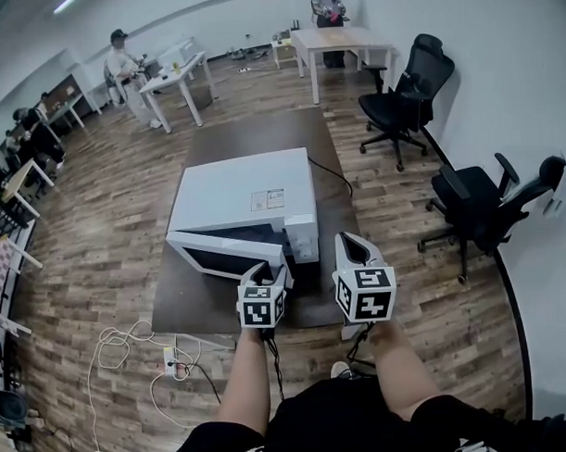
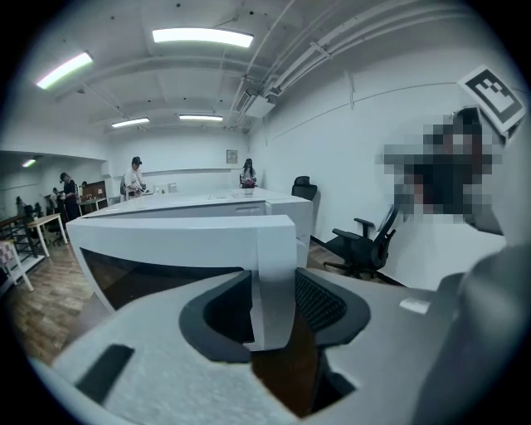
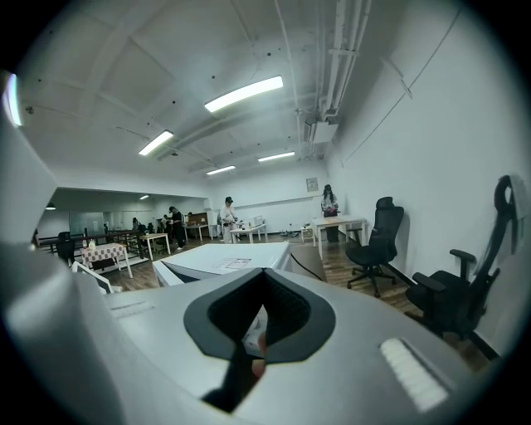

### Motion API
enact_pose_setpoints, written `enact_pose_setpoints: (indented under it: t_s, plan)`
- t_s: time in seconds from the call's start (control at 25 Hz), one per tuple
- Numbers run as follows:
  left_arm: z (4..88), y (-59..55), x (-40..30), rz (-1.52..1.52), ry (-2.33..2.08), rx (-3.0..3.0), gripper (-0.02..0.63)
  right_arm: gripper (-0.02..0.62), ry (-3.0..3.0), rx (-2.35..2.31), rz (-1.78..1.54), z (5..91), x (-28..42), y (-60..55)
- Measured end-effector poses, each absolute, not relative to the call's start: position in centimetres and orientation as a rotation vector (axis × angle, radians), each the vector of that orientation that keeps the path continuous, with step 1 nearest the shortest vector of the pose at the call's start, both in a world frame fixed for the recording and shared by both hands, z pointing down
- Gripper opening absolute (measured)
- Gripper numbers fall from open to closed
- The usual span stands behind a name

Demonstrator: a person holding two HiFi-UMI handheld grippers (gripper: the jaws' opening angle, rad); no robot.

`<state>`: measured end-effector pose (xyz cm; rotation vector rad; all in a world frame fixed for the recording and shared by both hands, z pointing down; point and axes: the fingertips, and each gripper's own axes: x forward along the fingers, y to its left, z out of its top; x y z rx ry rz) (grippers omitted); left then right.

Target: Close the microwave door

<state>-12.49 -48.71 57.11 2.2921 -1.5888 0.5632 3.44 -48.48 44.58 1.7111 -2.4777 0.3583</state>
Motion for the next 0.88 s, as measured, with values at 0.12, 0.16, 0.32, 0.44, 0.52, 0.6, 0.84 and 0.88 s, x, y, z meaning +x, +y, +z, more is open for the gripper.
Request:
enact_pose_setpoints:
  t_s: [0.12, 0.16, 0.32, 0.44, 0.52, 0.6, 0.84, 0.88]
  plan:
    - [57.0, -50.2, -12.2, 0.536, -1.625, 2.275, 0.175, 0.009, -2.48, 1.713, 0.368, 44.7, 4.4, -50.0]
    - [57.0, -50.7, -12.1, 0.529, -1.638, 2.269, 0.175, 0.009, -2.481, 1.714, 0.373, 44.7, 4.8, -50.6]
    - [56.9, -52.5, -11.6, 0.509, -1.669, 2.241, 0.176, 0.009, -2.49, 1.707, 0.392, 44.8, 5.9, -52.5]
    - [56.9, -53.6, -11.4, 0.505, -1.688, 2.223, 0.176, 0.009, -2.503, 1.695, 0.403, 44.8, 6.3, -53.9]
    - [56.8, -54.2, -11.4, 0.502, -1.699, 2.213, 0.176, 0.009, -2.514, 1.687, 0.407, 44.8, 6.4, -54.7]
    - [56.7, -54.5, -11.5, 0.497, -1.709, 2.209, 0.178, 0.009, -2.524, 1.675, 0.414, 44.8, 6.4, -55.5]
    - [56.6, -55.7, -11.2, 0.479, -1.731, 2.204, 0.178, 0.009, -2.543, 1.629, 0.441, 45.4, 6.2, -57.5]
    - [56.6, -56.0, -11.2, 0.481, -1.737, 2.198, 0.179, 0.009, -2.545, 1.62, 0.437, 45.5, 6.1, -57.7]
